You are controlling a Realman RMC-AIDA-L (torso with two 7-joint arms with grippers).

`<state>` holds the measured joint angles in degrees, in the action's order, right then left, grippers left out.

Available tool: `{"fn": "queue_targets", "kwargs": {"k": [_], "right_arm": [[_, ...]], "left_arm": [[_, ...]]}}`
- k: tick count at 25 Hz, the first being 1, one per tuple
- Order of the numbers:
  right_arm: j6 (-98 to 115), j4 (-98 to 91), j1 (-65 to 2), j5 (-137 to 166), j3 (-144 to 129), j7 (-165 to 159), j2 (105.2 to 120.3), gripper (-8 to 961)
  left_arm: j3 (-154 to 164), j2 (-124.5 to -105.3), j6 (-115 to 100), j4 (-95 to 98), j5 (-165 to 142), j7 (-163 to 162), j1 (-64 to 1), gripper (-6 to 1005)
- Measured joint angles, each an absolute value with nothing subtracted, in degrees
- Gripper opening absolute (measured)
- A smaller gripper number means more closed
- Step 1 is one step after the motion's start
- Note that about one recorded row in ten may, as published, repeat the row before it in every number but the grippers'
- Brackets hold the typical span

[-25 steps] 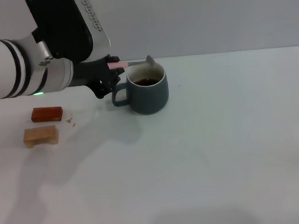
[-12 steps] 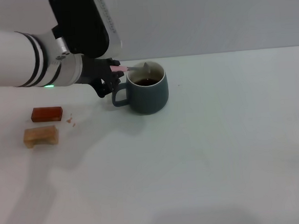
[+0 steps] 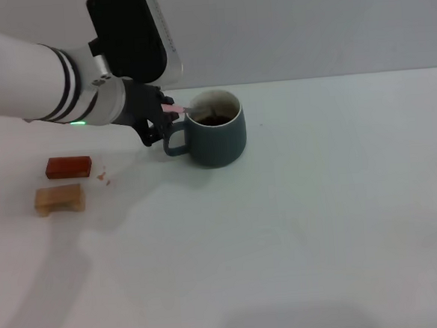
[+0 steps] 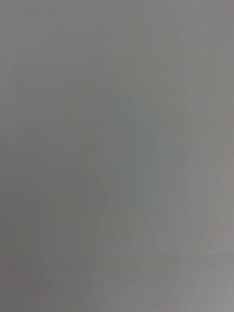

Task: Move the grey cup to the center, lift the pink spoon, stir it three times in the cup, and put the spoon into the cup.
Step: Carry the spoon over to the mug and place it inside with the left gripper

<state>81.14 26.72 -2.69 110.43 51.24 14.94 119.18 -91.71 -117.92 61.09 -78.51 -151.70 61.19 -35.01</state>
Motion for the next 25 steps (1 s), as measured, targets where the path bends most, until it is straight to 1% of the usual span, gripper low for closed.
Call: {"fn": "queue_targets", "kwargs": {"k": [14, 20, 25], "right_arm": [[81.1, 26.5, -2.6, 110.7, 51.2, 14.7, 119.18, -2], [80.7, 26.4, -2.7, 110.7, 51.2, 14.6, 119.18, -2], [80.6, 26.4, -2.9, 110.7, 51.1, 14.6, 119.18, -2]], "left_arm": [[-90.6, -118.36, 56.8, -69.2, -151.2, 61.8, -40.8, 169], [-87.2, -118.50, 56.3, -70.9, -151.2, 61.2, -40.2, 168], [-85.4, -118.50, 56.6, -73.9, -151.2, 60.7, -37.8, 167]]}}
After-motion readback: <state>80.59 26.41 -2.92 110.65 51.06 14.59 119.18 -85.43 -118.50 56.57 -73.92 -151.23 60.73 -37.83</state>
